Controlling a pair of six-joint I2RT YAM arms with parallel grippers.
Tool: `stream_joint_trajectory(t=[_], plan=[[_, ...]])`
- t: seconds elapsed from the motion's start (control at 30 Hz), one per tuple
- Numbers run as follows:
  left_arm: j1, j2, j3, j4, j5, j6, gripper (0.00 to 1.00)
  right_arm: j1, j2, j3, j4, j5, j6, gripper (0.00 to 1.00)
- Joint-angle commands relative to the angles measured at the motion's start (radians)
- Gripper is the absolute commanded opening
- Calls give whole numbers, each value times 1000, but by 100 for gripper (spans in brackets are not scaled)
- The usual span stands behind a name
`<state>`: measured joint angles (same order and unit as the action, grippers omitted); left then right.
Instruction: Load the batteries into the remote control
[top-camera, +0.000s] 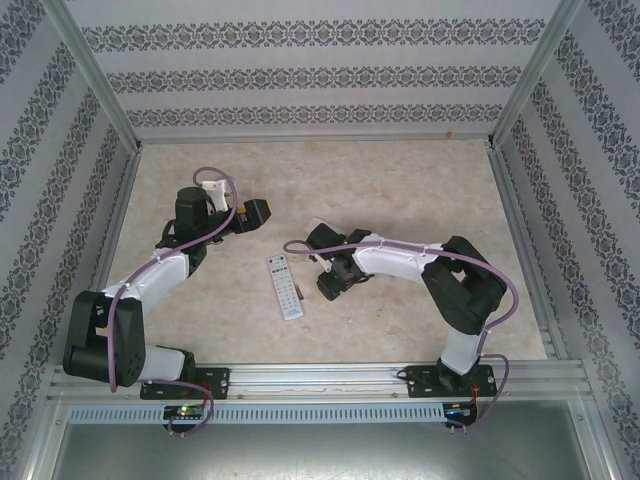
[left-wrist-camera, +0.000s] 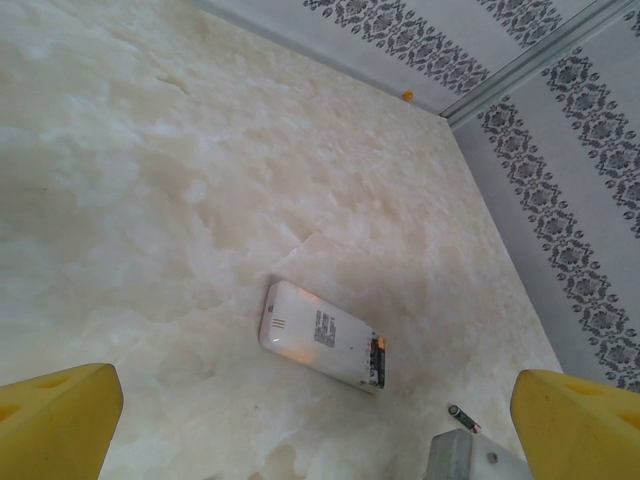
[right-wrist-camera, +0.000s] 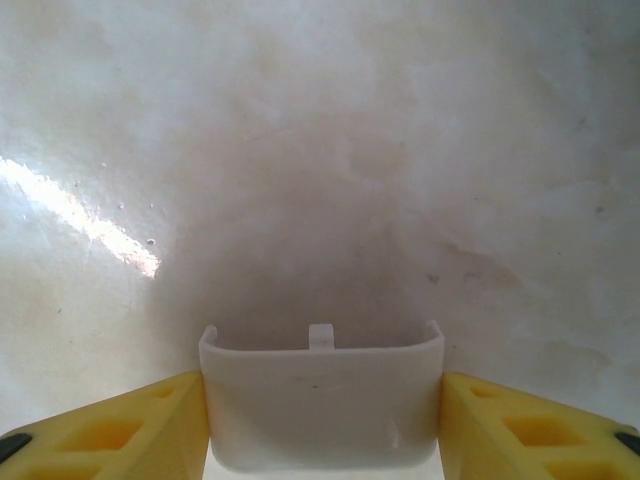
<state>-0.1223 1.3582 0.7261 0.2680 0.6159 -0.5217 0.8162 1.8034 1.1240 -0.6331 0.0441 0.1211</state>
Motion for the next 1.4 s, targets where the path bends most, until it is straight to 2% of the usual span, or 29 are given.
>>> stream_joint_trajectory(t=[0.0,0.13,0.23,0.37,0.53,0.63,0.77,0.87,1.13,1.37], plan=[[4,-17,31,-35,-20,40,100,12,7,46,-59,29,-64,60],[5,-13,26,-29,-19,40,100,8,44,61,-67,10,-83,69],[5,-14,25,-29,-22,43,100,-4,72,60,-51,-20,-70,70],[4,-18,28,-36,-22,52,100,-14,88,60,-48,-37,-62,68],[4,-20,27,-29,-24,54,100,-17,48,69,-64,-17,-78,54],[5,-20,27,-18,-17,49,100,-44,-17,90,-77,7,-144,51],[5,-28,27,-13,-5,52,100,-146,-63,142,-76,1,-296,51],[4,-32,19,-5,-5,46,100,-209,-10,221,-92,-25,-388,51],[3,-47,14,-12,0,37,100,-273,174,431,-160,-42,-493,51],[3,-49,18,-15,-5,32,100,-278,225,448,-185,-110,-504,53]])
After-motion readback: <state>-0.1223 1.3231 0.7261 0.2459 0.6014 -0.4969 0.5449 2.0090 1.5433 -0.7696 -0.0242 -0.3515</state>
